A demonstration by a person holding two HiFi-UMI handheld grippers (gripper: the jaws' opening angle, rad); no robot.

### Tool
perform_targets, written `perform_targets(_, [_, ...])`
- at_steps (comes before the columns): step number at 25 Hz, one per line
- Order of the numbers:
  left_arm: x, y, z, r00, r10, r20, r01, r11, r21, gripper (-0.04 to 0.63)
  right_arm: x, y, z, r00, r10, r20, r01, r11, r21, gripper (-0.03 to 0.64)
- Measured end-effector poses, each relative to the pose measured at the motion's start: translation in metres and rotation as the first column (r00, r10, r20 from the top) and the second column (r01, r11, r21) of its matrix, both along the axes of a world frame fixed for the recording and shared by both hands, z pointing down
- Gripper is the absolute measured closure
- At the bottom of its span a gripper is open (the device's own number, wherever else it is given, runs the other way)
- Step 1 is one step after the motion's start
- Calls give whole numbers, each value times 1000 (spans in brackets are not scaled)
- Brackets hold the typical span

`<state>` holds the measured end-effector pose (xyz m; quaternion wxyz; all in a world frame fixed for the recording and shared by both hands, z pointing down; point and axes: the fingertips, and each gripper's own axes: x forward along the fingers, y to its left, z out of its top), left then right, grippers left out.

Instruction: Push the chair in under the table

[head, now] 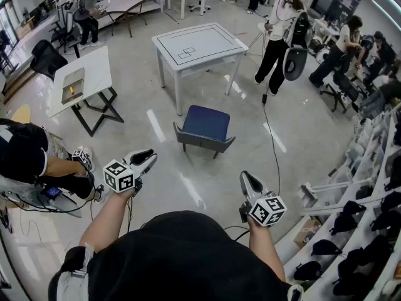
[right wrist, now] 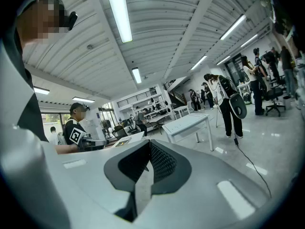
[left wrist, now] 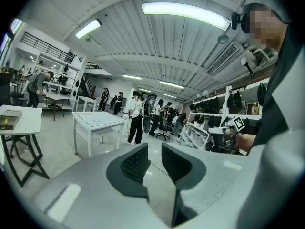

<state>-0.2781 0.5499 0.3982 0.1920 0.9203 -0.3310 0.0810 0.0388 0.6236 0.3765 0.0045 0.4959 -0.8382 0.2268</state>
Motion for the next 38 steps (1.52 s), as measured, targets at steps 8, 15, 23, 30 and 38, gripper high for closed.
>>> perform_targets(8, [43,-7,17,1000,-14,8,14,1000,-16,390,33,-10,19,999,-33,8,33,999,-14,586])
perform_targets(15, [67,-9,23,1000,-1,27,1,1000,-21,390,60,-24,22,1000,-14,-8,14,1000,-18,586])
perform_targets(23, [72,-45,40,1000,4,27,-3,998,-61,390,64,-56,36,999,-13,-40,11,999,-53,583])
perform_targets(30, [77,-127,57,999,44,4,-44,995,-87,390,61,-121,41,997,20,-71,-26,996,-85,581])
perform_targets(38, [65,-238,62,997,83,11,-81,992,-101,390,49,-204,46,995,61,-81,-71,989,-130,575])
